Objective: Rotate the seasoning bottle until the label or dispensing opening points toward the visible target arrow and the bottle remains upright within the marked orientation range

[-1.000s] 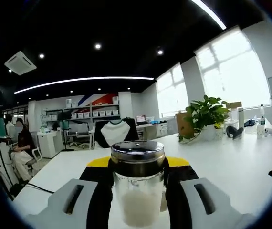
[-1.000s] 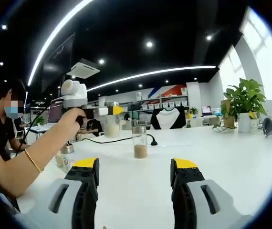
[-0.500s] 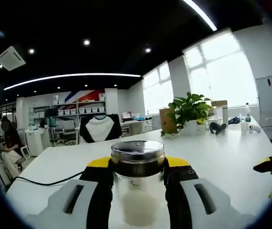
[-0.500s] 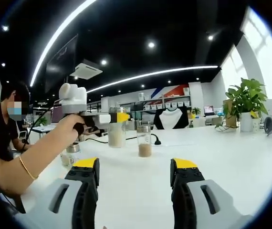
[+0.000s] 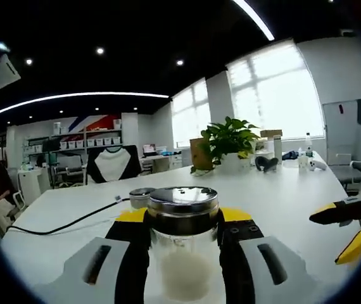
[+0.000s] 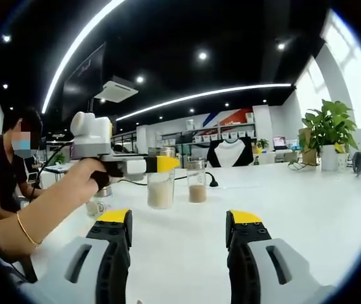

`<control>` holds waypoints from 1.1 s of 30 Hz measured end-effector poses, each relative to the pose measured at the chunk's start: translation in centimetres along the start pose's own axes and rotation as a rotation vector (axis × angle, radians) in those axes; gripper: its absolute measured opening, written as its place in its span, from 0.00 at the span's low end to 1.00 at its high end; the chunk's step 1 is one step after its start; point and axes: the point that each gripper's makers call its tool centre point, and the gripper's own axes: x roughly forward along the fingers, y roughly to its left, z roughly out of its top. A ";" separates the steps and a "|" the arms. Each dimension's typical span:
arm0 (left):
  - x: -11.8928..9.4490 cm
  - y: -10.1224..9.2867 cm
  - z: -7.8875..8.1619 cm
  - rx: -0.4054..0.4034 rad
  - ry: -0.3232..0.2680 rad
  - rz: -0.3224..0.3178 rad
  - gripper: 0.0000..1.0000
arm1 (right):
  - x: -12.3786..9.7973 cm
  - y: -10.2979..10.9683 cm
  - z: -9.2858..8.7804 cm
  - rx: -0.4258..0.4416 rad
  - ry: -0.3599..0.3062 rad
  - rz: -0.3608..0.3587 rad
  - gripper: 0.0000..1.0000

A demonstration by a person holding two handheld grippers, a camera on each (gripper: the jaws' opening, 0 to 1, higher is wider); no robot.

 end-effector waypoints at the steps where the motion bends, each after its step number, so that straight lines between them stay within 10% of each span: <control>1: -0.1 -0.2 0.0 0.002 0.000 -0.009 0.43 | 0.0 0.0 0.0 0.000 0.001 0.001 0.59; 33: -1.7 -9.2 -0.1 -0.009 -0.023 -0.351 0.43 | 1.2 0.6 -1.3 -0.007 0.029 0.029 0.58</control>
